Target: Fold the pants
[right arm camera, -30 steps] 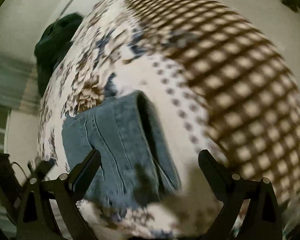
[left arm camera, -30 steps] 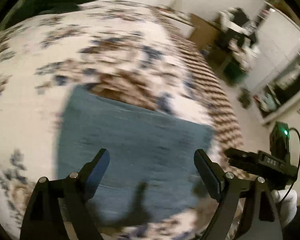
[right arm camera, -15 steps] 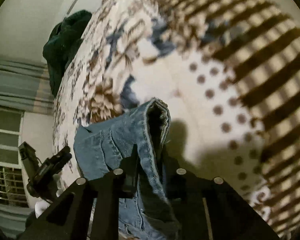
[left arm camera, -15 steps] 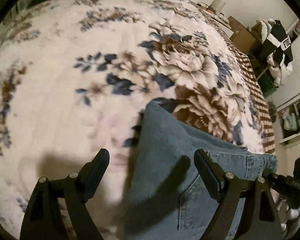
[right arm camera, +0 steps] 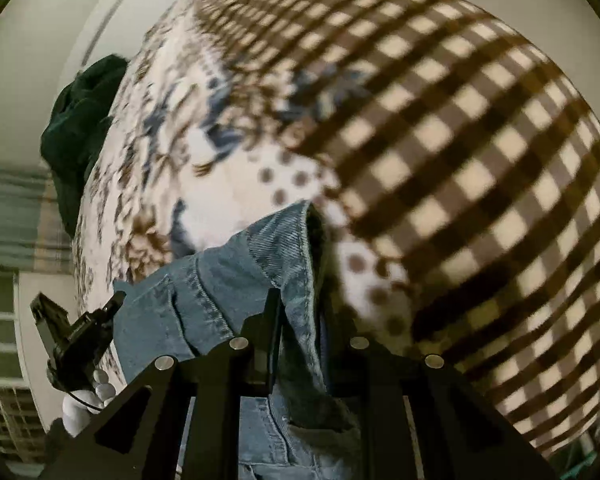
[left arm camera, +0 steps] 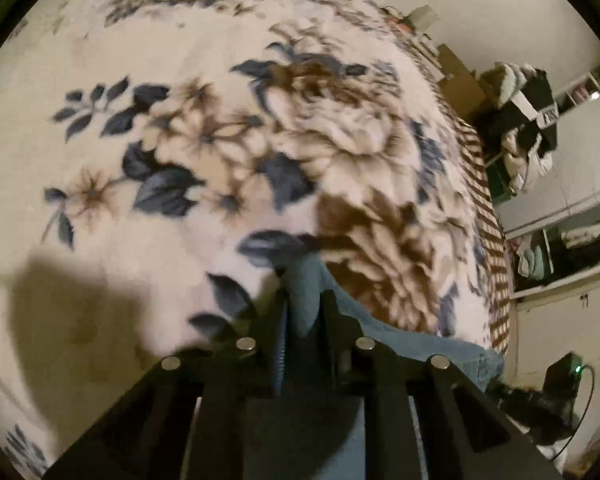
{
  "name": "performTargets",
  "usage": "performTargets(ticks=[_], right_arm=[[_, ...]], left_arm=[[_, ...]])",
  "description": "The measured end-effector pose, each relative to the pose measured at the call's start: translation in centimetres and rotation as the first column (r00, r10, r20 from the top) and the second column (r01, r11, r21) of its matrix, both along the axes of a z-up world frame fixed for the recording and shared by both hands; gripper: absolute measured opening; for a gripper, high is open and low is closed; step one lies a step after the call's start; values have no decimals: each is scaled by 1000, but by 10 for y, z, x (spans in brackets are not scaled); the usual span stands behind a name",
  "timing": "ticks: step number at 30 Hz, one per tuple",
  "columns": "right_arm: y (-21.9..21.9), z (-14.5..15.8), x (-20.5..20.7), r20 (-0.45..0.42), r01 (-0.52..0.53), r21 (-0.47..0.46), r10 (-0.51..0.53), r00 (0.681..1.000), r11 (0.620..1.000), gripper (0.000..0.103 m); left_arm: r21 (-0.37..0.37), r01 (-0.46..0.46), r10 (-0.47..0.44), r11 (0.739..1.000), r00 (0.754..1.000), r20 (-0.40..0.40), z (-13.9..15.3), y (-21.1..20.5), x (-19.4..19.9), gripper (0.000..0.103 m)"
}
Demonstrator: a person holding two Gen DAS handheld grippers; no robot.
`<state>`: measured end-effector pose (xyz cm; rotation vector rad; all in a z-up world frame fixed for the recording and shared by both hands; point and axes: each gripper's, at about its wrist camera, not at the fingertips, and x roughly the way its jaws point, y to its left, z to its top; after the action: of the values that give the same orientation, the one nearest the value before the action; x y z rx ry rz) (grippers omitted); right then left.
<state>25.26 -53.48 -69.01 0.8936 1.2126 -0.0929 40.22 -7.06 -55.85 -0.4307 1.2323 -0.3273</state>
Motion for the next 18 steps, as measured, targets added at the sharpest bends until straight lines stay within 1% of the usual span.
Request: performTargets(ticks=[2,3,4,5,6,7,8,9,10,12,14,16,17,18], right_arm=[[-2,-6,1,-15,-8,28,8,1000,1000,24],[-2,-7,3,-27,-10,32,11,1000,999,38],[-2,-5,3,-33,-15,38,16,999,999,55],[-3,-2,1,-30,-18,52,20,999,998,64],[-4,5,-6,-15,-20,66,21,1000,998,80],[-2,11,-12,-12,-23,56,24,1000,998,87],[-1,17,-21,-10,-24,50,25,1000,998,87],[1,21,-30,-13,-24,56,24,1000,998,87],[4,22,-40,-24,-21,63,22,999,998,87],[13,20,-62,-58,-7,99,13,998,995,87],[26,6,-85,-103,32,180,-13,995,983,87],[33,-12,-99,-135,81,246,-49,990,966,87],[35,-22,-105,-150,113,270,-74,986,956,87],[38,-35,-111,-164,167,302,-122,979,938,86]], left_arm=[[-14,0,0,1000,1000,-24,-1,3,3,17],[-13,2,-3,1000,1000,-31,1,3,2,18],[-10,5,-5,1000,999,-42,4,4,-1,20],[-11,5,-5,1000,999,-53,10,5,-6,29],[-9,8,-9,1000,999,-50,15,7,-11,50],[2,10,-10,1000,999,-41,21,8,-19,66],[9,9,-9,1000,1000,-28,30,10,-31,95],[2,9,-9,1000,1000,-20,35,12,-43,100],[10,5,-5,1000,1000,-22,38,13,-54,100],[51,6,-5,999,999,-33,41,11,-77,100],[112,17,-11,994,999,-51,38,5,-101,100],[130,34,-27,991,998,-53,31,0,-117,100],[173,40,-29,984,997,-64,25,-5,-126,100],[186,50,-36,981,997,-74,20,-7,-130,100]])
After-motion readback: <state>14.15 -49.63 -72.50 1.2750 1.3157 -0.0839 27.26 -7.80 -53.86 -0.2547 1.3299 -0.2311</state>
